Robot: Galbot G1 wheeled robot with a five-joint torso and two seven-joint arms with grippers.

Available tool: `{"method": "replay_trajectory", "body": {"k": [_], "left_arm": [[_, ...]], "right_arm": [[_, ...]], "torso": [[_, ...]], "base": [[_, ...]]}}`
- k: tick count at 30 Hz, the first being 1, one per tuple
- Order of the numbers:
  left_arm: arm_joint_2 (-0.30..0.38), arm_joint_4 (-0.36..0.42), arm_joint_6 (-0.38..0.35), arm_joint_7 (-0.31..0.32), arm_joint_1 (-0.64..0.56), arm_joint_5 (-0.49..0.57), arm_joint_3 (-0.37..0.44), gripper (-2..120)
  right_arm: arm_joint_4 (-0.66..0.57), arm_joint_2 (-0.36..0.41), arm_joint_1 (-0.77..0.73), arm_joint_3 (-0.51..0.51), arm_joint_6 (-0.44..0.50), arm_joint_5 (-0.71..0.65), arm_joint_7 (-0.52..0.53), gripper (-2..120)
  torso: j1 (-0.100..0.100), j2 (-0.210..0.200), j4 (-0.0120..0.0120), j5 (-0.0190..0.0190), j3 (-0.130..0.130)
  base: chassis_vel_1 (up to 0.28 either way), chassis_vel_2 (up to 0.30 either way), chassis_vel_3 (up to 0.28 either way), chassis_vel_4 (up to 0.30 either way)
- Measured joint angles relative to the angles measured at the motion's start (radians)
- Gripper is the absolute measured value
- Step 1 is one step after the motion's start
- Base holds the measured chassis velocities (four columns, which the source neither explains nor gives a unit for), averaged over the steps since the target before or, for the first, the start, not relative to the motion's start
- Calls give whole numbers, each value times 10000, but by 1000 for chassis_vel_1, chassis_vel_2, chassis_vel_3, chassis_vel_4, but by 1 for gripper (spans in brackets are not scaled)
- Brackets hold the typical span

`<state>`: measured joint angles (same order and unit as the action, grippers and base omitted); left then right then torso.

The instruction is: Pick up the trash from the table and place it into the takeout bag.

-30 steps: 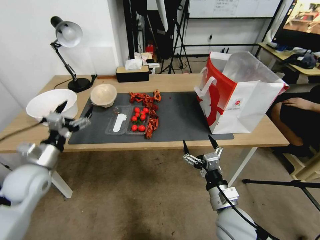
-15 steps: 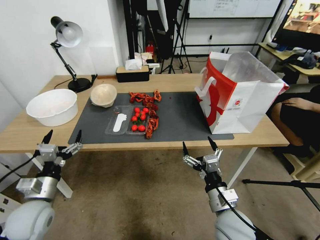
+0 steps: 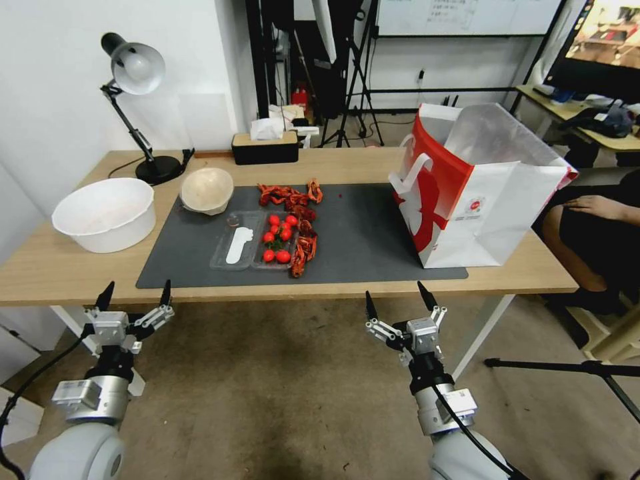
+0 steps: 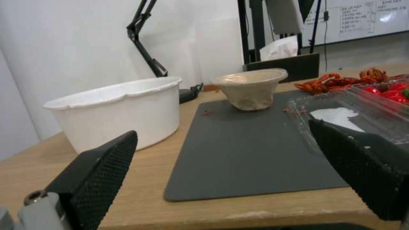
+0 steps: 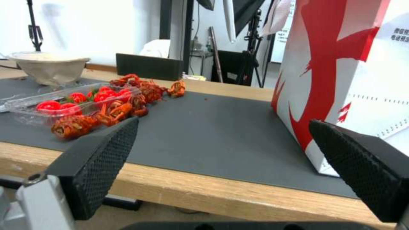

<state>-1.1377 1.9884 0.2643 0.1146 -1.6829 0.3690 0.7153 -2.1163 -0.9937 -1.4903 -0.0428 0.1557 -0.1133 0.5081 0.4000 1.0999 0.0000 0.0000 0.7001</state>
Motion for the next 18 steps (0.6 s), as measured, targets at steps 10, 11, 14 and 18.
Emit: {"method": "replay_trajectory", "body": {"k": [10, 11, 14, 18], "left_arm": [[534, -277, -68, -391, 800, -547, -254, 100], [571, -298, -73, -418, 847, -583, -271, 100], [934, -473, -198, -605, 1272, -787, -476, 100], [1801, -783, -625, -791, 2119, -831, -1041, 100]], "right_arm": [[3, 27, 8, -12, 1, 0, 15, 100], [2, 29, 10, -17, 1, 0, 17, 100], [1, 52, 17, -42, 0, 1, 26, 100], [-18, 87, 11, -85, -13, -1, 35, 100]], "torso": [[0, 0, 1, -1, 0], [0, 0, 0, -1, 0], [1, 0, -1, -2, 0], [1, 0, -4, 0, 0]], "base": [[0, 0, 0, 0], [0, 0, 0, 0], [0, 0, 0, 0], [0, 0, 0, 0]]}}
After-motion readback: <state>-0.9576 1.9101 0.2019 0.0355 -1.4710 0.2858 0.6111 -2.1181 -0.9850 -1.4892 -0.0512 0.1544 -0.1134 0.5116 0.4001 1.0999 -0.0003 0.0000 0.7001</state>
